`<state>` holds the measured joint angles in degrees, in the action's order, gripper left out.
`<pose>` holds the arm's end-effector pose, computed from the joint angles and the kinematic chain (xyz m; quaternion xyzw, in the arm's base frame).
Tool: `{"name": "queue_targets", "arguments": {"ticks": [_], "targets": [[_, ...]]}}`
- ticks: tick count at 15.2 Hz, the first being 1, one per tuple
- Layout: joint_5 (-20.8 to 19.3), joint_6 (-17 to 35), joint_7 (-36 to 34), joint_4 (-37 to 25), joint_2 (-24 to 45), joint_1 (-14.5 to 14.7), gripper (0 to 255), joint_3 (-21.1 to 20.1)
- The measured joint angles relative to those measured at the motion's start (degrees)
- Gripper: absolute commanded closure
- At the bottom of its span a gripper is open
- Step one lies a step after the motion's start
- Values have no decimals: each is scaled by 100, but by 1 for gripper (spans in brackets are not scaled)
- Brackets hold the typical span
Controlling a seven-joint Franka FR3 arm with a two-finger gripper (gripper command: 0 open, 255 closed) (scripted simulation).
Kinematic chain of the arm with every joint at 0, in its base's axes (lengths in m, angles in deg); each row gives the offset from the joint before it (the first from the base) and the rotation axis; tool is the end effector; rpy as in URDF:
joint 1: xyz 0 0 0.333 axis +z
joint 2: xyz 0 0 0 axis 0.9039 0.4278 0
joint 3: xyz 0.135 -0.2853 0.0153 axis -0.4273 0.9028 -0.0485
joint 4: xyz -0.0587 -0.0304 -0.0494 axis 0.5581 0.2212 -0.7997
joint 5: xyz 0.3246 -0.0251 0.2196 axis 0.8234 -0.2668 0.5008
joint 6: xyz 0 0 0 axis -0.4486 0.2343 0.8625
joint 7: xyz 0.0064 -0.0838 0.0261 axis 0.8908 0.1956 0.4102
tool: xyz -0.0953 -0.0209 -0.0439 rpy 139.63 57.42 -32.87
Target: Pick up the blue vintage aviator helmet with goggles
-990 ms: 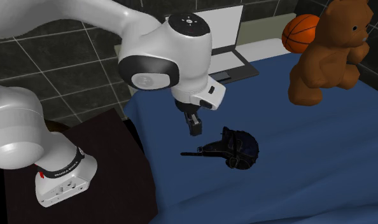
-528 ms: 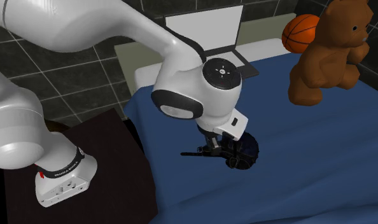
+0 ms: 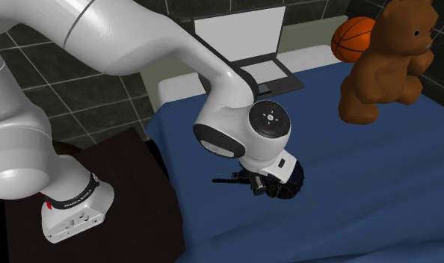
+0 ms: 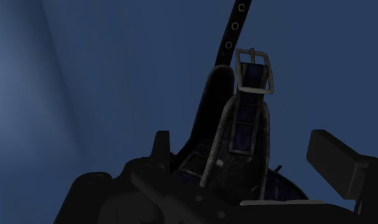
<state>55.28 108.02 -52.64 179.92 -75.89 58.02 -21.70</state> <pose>0.4276 -0.3279 0.2924 -0.9711 0.2085 -0.0602 0.0993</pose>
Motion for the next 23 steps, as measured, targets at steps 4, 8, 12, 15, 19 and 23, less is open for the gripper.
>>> {"name": "queue_targets", "arguments": {"ticks": [4, 8, 12, 15, 19, 23], "targets": [[171, 113, 148, 12, 154, -43, 255, -52], [180, 114, 161, 17, 155, -48, 255, -52], [180, 114, 163, 18, 156, -50, 255, -51], [94, 71, 89, 24, 75, -24, 255, -23], [-166, -116, -144, -17, -153, 40, 255, 50], [-429, -337, -370, -84, -389, 83, 255, 115]]}}
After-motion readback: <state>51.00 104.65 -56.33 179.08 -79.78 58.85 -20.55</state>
